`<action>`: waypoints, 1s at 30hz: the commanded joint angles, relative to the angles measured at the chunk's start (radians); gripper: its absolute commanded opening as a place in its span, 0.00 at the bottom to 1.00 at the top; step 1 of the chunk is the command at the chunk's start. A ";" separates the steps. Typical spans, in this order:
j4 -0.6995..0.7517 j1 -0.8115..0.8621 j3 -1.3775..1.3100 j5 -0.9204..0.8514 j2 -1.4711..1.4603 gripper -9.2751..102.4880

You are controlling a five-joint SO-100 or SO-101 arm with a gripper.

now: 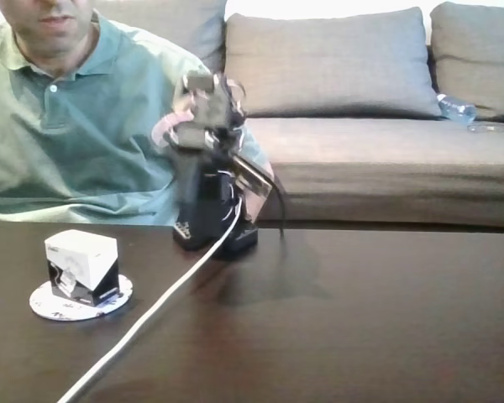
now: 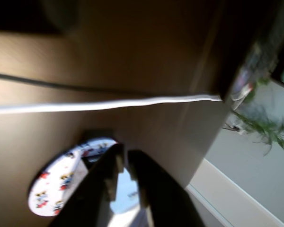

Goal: Grasp a servo box and put it on the zirlivani.

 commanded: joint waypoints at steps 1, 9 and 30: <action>-0.014 -0.043 0.041 0.008 0.009 0.08; 0.063 -0.026 0.107 0.009 0.017 0.08; 0.038 -0.043 0.143 0.031 0.018 0.08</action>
